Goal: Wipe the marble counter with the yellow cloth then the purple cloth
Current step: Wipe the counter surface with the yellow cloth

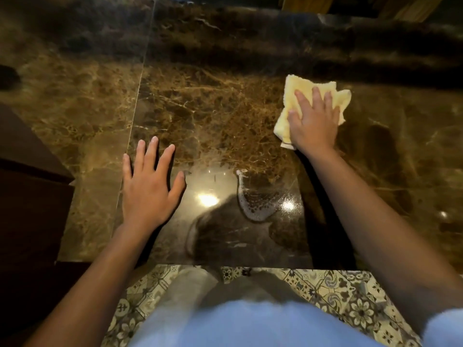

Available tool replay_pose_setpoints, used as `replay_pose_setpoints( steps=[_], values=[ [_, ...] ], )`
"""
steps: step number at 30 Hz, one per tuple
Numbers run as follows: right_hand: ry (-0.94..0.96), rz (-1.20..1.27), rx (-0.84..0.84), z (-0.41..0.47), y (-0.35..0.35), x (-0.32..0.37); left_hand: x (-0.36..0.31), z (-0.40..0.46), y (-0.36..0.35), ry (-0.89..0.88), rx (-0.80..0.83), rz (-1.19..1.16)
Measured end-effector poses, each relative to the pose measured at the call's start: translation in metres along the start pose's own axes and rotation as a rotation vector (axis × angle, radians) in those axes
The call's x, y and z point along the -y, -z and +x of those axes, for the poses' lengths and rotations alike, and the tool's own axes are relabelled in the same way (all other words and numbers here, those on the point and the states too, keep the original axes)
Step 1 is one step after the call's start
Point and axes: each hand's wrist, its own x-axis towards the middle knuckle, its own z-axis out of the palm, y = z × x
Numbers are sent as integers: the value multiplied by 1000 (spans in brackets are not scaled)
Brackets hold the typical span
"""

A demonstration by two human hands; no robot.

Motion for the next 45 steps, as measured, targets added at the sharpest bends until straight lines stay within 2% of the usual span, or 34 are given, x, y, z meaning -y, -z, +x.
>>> replay_pose_setpoints(
  steps=[4,6,9,12,15,19,21,24,27,30,33,37,40,42,45],
  values=[
    [363,-15,63,-51,-15,51,5,5,-1,10,-12,-78],
    [561,-14,92,-96,-18,47,-2,-10,3,100,-49,-88],
    [709,12,133,-143,-18,9,-16,-47,1,212,-54,-20],
    [674,50,121,-145,-6,-42,-29,-79,-9,256,-37,22],
    [446,97,43,-105,2,-74,-30,-76,-11,281,-26,31],
    [261,195,8,-48,11,-56,-32,-76,-9,289,-57,9],
    [348,234,69,-44,9,-24,-32,-77,-9,294,-64,-1],
    [641,240,193,-72,2,12,-32,-76,-8,293,-60,-4],
    [862,232,248,-122,-5,7,-31,-76,-10,291,-62,-9],
    [993,238,282,-157,-5,-22,-30,-76,-10,292,-65,-8],
    [912,272,245,-160,3,-64,-31,-76,-9,290,-50,4],
    [545,375,8,-135,20,-117,-33,-77,-10,286,-40,9],
    [323,502,-106,-129,40,-114,-33,-76,-10,283,-35,5],
    [365,596,-85,-147,50,-84,-32,-76,-10,279,-38,7],
    [579,545,40,-199,41,-25,-30,-76,-10,281,-42,0]
  ],
)
